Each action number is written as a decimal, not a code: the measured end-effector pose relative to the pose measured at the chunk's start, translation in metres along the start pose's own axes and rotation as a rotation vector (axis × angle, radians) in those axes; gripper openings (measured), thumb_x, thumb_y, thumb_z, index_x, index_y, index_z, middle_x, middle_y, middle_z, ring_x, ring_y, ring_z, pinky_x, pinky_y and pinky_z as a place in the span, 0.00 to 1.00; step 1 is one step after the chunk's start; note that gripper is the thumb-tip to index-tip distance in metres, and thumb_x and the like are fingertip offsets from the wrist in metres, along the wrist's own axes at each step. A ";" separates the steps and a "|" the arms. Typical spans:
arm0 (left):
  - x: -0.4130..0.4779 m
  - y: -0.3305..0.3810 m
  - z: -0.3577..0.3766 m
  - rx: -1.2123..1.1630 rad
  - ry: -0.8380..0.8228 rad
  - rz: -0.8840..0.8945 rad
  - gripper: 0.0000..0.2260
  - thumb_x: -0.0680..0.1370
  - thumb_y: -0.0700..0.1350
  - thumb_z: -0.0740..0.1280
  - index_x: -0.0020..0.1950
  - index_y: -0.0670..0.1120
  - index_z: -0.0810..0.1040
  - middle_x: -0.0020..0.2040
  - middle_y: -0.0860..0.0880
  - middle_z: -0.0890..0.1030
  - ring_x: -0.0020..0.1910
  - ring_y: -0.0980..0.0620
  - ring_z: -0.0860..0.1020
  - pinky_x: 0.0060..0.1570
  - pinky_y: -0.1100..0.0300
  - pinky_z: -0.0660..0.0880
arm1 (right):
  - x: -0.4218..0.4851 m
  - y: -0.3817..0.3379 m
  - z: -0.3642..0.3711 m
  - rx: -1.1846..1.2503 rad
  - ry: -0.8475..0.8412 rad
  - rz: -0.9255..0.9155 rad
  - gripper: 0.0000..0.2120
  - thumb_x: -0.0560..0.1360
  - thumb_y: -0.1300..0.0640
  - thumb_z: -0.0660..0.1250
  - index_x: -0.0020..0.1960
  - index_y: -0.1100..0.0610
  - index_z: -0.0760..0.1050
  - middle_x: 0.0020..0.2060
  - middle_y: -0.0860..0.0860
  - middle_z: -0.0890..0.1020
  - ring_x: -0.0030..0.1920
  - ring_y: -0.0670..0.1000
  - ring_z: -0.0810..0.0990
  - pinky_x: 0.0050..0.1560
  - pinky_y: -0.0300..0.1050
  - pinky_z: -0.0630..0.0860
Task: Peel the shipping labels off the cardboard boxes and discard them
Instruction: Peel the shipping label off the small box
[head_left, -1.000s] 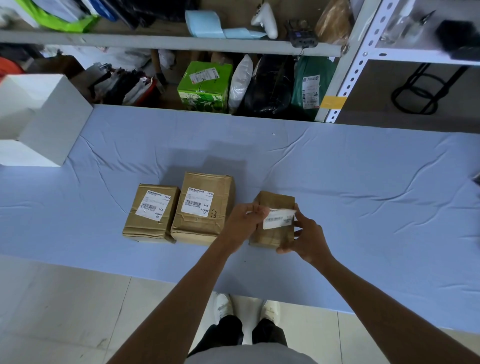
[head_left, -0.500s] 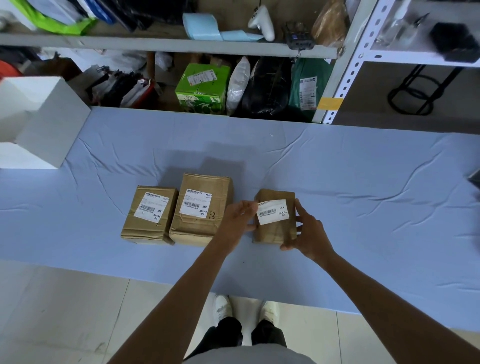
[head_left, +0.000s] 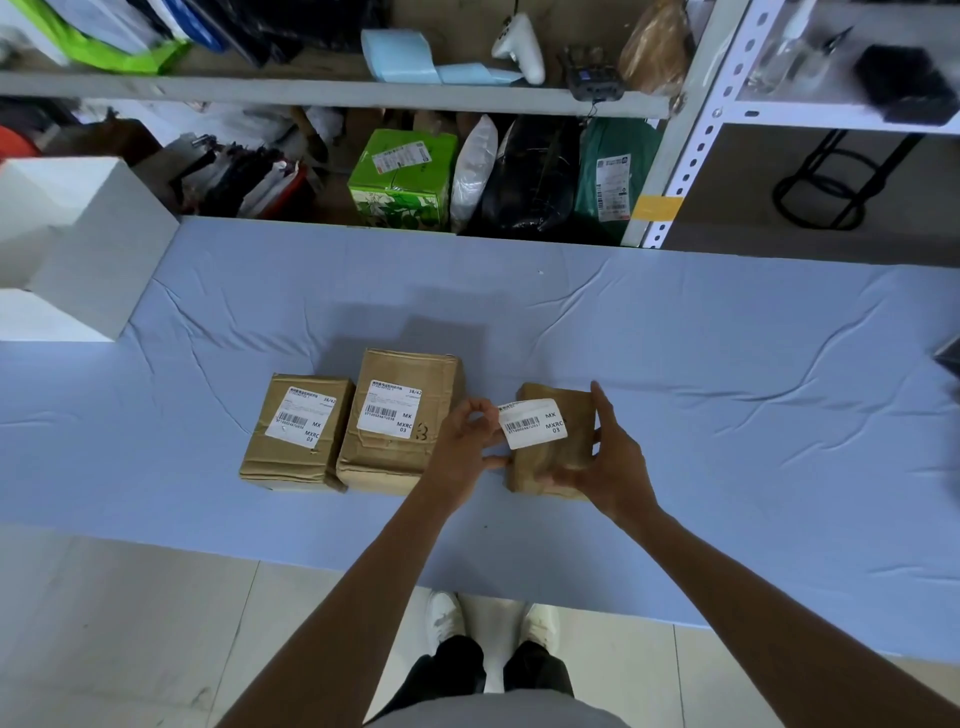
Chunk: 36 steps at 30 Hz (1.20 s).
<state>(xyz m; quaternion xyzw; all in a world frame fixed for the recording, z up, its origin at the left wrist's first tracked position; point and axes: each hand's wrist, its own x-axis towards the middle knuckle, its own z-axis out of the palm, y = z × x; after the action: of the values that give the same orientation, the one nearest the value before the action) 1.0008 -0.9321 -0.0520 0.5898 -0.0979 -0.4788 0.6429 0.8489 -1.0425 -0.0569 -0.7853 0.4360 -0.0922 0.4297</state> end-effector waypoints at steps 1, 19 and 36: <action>0.000 0.000 0.000 0.003 -0.006 -0.001 0.08 0.80 0.38 0.59 0.42 0.46 0.68 0.48 0.45 0.81 0.47 0.49 0.82 0.39 0.52 0.78 | 0.000 0.001 0.000 0.017 -0.003 -0.002 0.58 0.57 0.50 0.82 0.77 0.46 0.50 0.52 0.46 0.76 0.47 0.49 0.77 0.48 0.46 0.77; -0.002 0.003 -0.002 -0.114 0.022 -0.113 0.08 0.81 0.39 0.57 0.41 0.44 0.68 0.41 0.47 0.83 0.43 0.48 0.82 0.37 0.48 0.79 | 0.003 0.004 0.003 0.042 -0.002 0.003 0.45 0.62 0.54 0.80 0.72 0.43 0.61 0.49 0.44 0.78 0.40 0.47 0.79 0.38 0.37 0.75; -0.007 0.003 0.004 -0.066 0.040 -0.186 0.08 0.83 0.42 0.54 0.54 0.40 0.70 0.48 0.43 0.80 0.48 0.46 0.79 0.47 0.44 0.74 | 0.001 -0.012 0.007 -0.167 0.085 0.104 0.28 0.71 0.42 0.69 0.67 0.45 0.64 0.41 0.55 0.82 0.44 0.61 0.81 0.43 0.48 0.77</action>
<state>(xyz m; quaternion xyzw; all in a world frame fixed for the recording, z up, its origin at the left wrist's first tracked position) 0.9961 -0.9302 -0.0455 0.5844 -0.0142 -0.5273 0.6166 0.8602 -1.0360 -0.0519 -0.7901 0.5003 -0.0664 0.3480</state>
